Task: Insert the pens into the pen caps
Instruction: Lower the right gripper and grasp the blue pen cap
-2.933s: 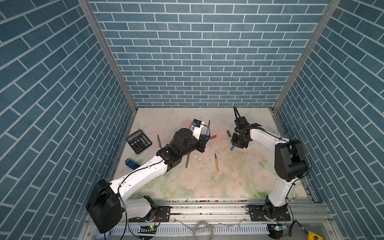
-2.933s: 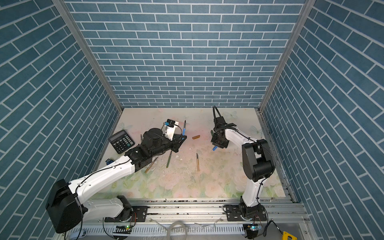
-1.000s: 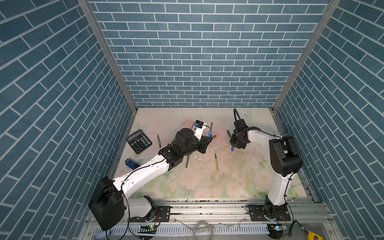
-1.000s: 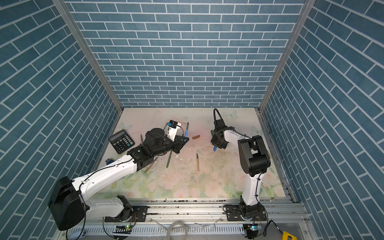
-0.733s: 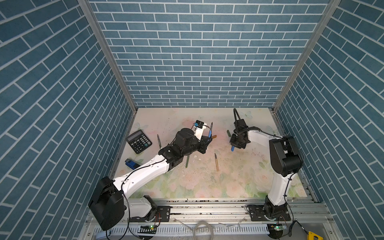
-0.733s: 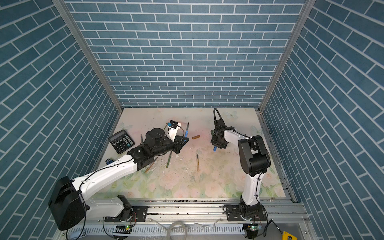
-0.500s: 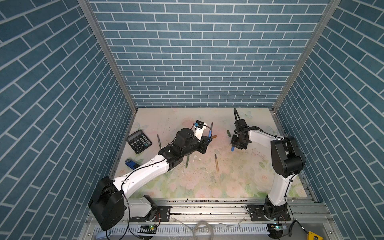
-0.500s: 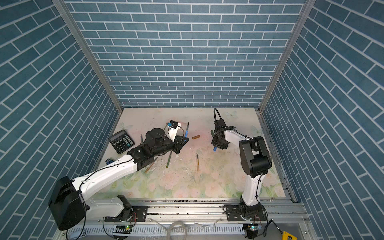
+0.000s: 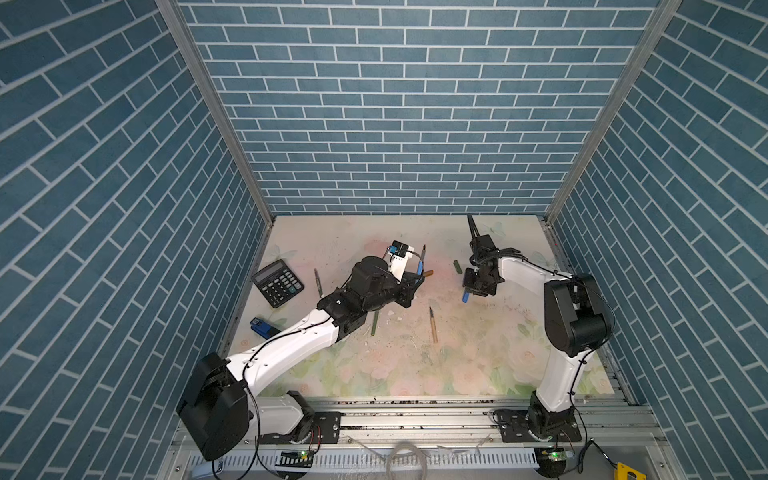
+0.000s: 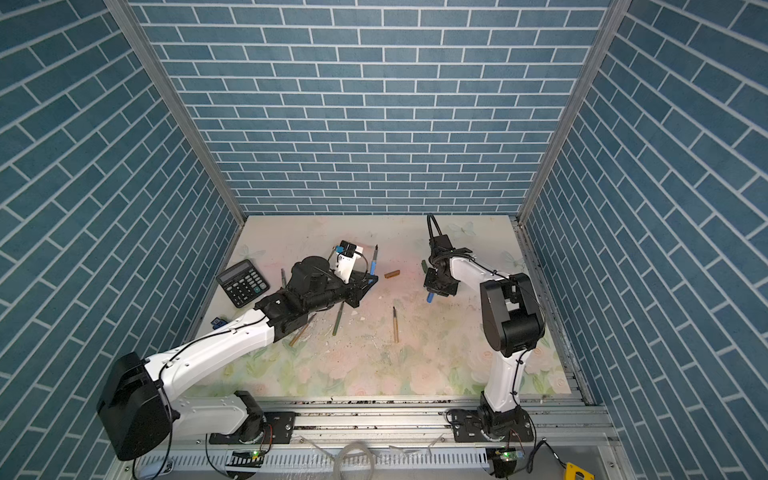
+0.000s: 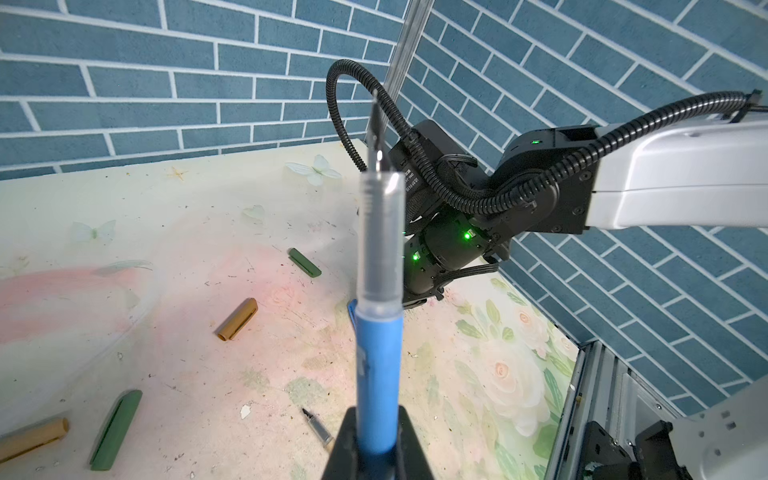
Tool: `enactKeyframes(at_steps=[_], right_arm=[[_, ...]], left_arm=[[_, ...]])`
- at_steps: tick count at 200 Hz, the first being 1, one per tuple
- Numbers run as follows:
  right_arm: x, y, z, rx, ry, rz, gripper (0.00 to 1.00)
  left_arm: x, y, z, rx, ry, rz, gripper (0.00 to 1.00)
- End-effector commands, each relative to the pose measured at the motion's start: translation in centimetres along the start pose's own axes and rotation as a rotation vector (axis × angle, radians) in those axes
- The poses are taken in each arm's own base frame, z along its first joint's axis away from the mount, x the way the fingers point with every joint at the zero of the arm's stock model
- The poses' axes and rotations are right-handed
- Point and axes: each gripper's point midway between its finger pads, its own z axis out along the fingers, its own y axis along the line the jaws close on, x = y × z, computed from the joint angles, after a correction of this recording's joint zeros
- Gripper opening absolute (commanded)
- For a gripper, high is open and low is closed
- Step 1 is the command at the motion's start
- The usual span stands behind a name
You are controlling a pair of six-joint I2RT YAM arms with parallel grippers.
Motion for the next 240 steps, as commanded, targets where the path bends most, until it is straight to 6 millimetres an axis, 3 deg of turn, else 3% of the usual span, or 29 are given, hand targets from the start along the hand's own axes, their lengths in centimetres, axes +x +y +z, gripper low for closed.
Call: enactKeyframes(at_steps=[1, 65, 125, 157, 191, 240], right_arm=[[0.0, -0.1, 0.1, 0.011, 0.020, -0.014, 0.25], [-0.2, 0.3, 1.8, -0.004, 0.038, -0.007, 0.25], [0.4, -1.0, 3.2, 0.060, 0.056, 0.005, 0.22], [0.3, -0.8, 3.6, 0.064, 0.047, 0.004, 0.20], [-0.4, -0.1, 2.5, 0.056, 0.006, 0.000, 0.18], [-1.6, 0.8, -0.6, 0.012, -0.099, 0.003, 0.15]], left_arm=[[-1.1, -0.4, 0.0, 0.007, -0.022, 0.017, 0.00], [-1.2, -0.4, 0.0, 0.012, -0.023, 0.016, 0.00], [-1.1, -0.5, 0.0, 0.014, -0.023, 0.019, 0.00], [-1.1, -0.4, 0.0, 0.013, -0.021, 0.021, 0.00], [-1.0, -0.4, 0.1, 0.010, -0.019, 0.021, 0.00], [-1.0, -0.3, 0.1, 0.008, -0.021, 0.026, 0.00]])
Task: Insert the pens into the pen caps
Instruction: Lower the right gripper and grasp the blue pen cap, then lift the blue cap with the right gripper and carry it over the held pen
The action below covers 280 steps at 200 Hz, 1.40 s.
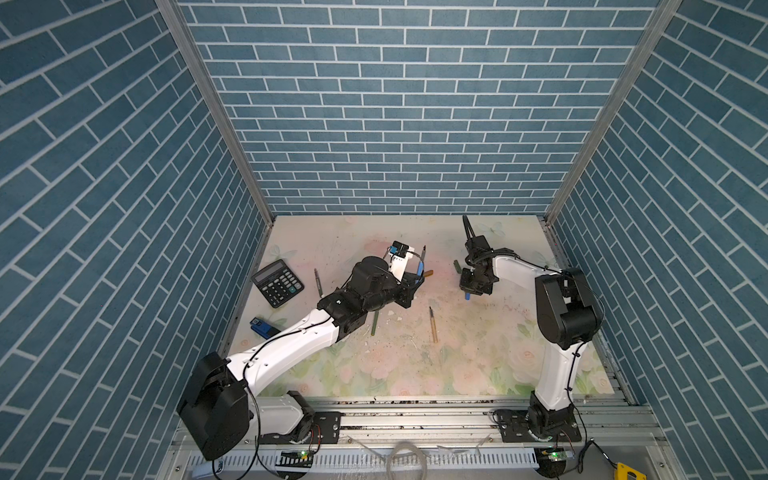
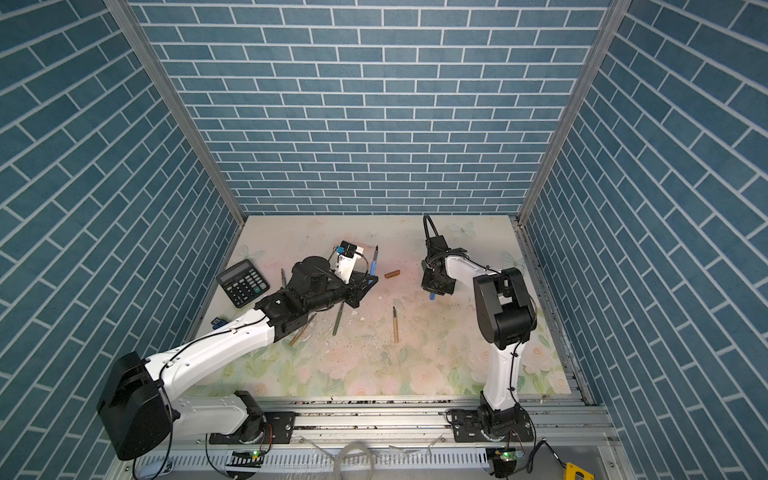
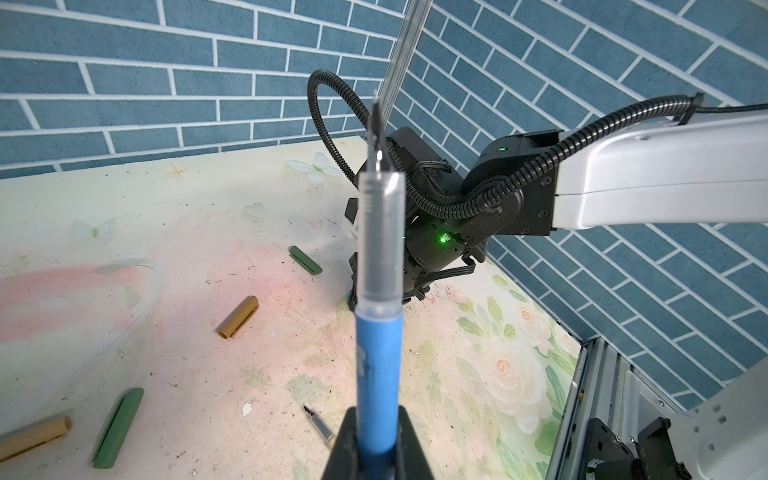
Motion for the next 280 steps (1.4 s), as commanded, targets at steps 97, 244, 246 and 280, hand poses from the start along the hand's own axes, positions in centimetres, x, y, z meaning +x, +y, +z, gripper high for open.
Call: enactKeyframes(at_steps=[97, 244, 246, 280], right_arm=[[-2.5, 7.2, -14.9, -0.257, -0.408, -0.137, 0.12], [-0.3, 18.0, -34.6, -0.797, -0.935, -0.348, 0.11], [-0.2, 18.1, -34.6, -0.801, -0.935, -0.351, 0.12], [0.3, 18.8, -35.5, -0.822, -0.957, -0.365, 0.11]], left_arm=[[-1.6, -0.2, -0.9, 0.006, -0.126, 0.108, 0.00], [-0.6, -1.3, 0.0, 0.095, -0.120, 0.118, 0.00], [-0.7, -1.3, 0.0, 0.097, -0.120, 0.118, 0.00], [-0.6, -1.5, 0.0, 0.107, -0.112, 0.110, 0.00]])
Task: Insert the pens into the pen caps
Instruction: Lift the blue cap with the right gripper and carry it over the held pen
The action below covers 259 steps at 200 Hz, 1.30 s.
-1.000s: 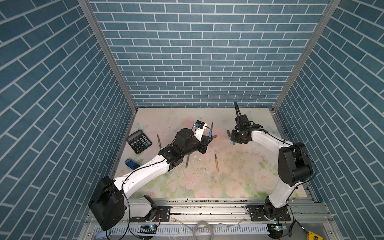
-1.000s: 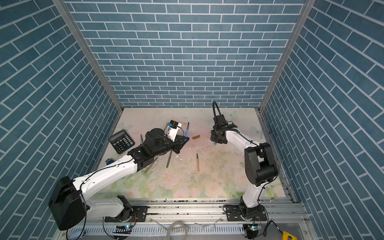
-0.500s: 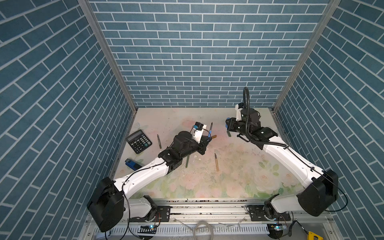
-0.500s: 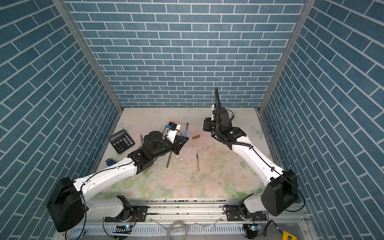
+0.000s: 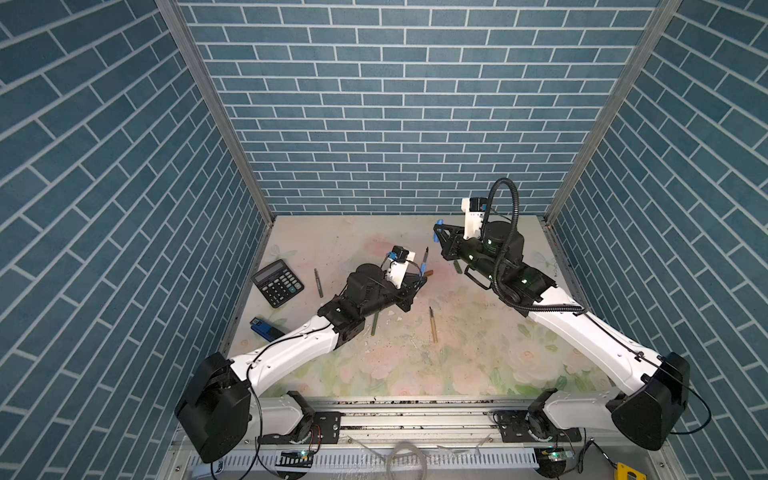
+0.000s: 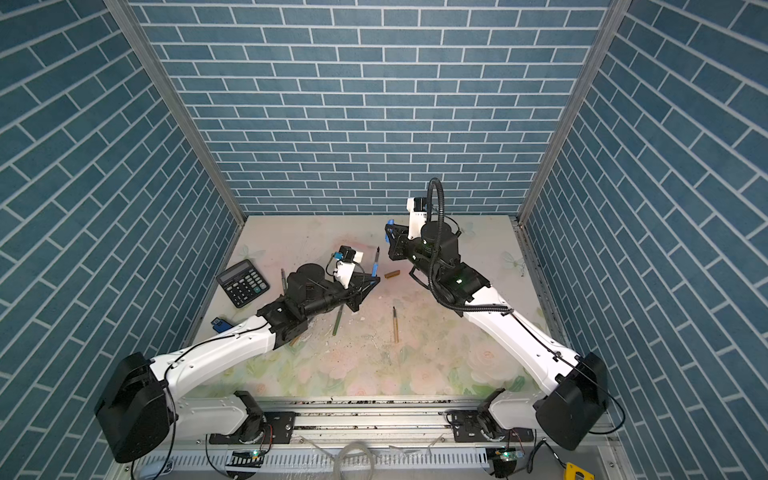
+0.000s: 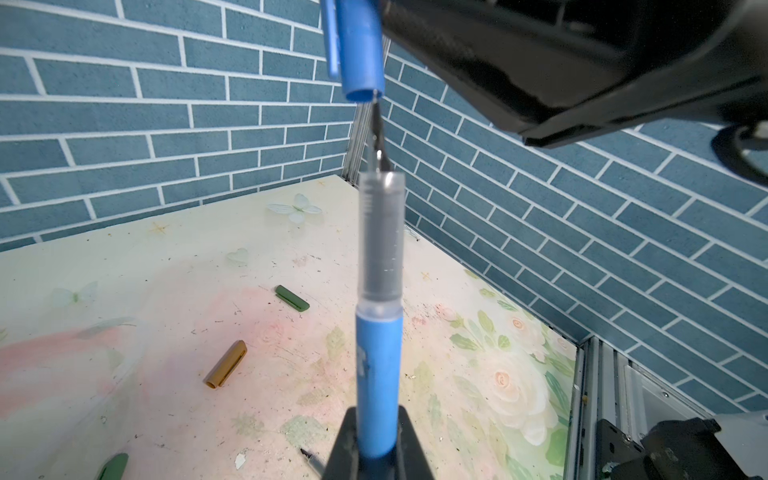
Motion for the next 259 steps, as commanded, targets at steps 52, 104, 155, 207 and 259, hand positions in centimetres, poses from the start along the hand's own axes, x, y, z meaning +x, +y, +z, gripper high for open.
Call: enactKeyframes(at_steps=[52, 104, 155, 207, 259], right_arm=[[-1.3, 3.0, -1.0, -0.079, -0.067, -0.040, 0.10], [-0.6, 2.8, -1.4, -0.064, -0.058, -0.039, 0.09], [0.2, 2.8, -1.8, -0.061, -0.037, -0.030, 0.09], [1.3, 2.8, -1.5, -0.063, -0.012, -0.021, 0.08], [1.9, 2.8, -1.3, -0.063, -0.004, -0.016, 0.08]], left_arm=[[-0.6, -0.6, 0.2, 0.029, -0.002, 0.000, 0.00], [-0.7, -0.4, 0.0, 0.018, -0.006, -0.002, 0.00], [-0.7, -0.3, 0.1, 0.013, -0.005, -0.010, 0.00], [-0.8, -0.4, 0.0, 0.017, -0.009, -0.010, 0.00], [-1.1, -0.5, -0.2, 0.017, -0.021, -0.010, 0.00]])
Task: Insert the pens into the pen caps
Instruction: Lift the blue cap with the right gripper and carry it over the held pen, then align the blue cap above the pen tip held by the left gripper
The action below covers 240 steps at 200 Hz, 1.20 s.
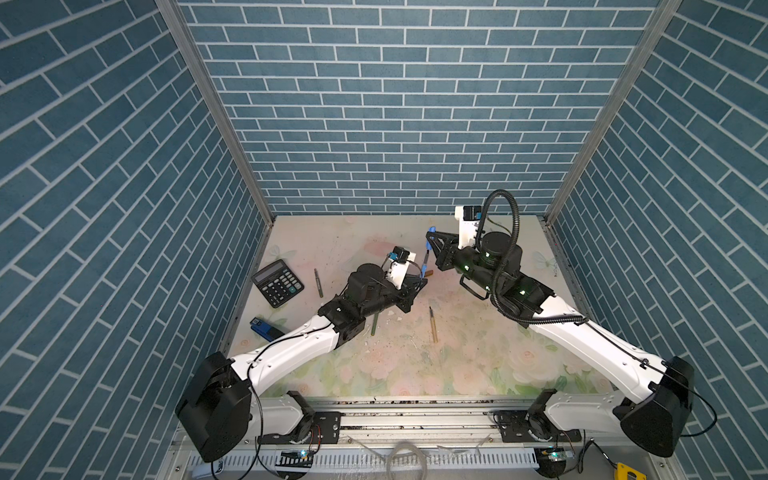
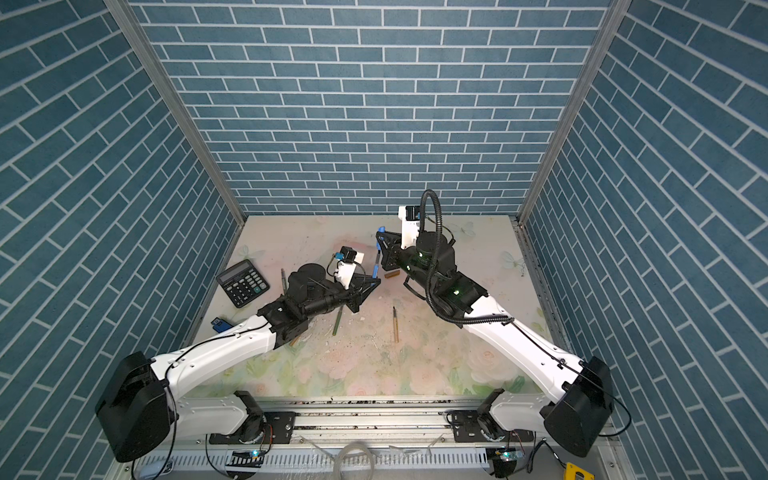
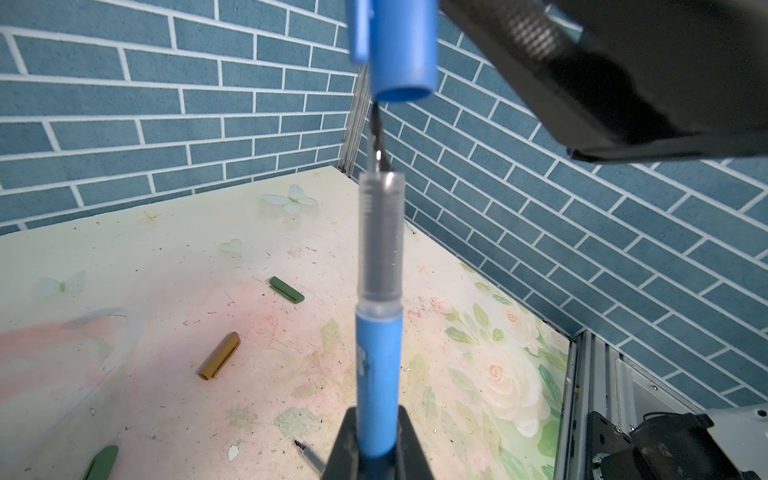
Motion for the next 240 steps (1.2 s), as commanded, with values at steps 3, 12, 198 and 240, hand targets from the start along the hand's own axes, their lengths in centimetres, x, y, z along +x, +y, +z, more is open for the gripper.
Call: enactKeyframes(at_steps=[3, 12, 198, 240], right_arm=[[0.5, 0.1, -0.2, 0.000, -0.002, 0.002, 0.08], [0.3, -0.1, -0.3, 0.011, -0.011, -0.001, 0.08], [-3.8, 0.0, -0.9, 0.064, -0.125, -0.050, 0.07], [-2.3, 0.1, -0.1, 0.038, -0.076, -0.010, 0.06]], left_arm=[[-1.5, -0.5, -0.3, 0.010, -0.039, 0.006, 0.00], [-1.5, -0.5, -0.4, 0.011, -0.040, 0.007, 0.00], [-1.5, -1.0, -0.2, 0.046, -0.032, -0.008, 0.00], [-1.7, -1.2, -0.4, 0.048, -0.038, -0.006, 0.00]])
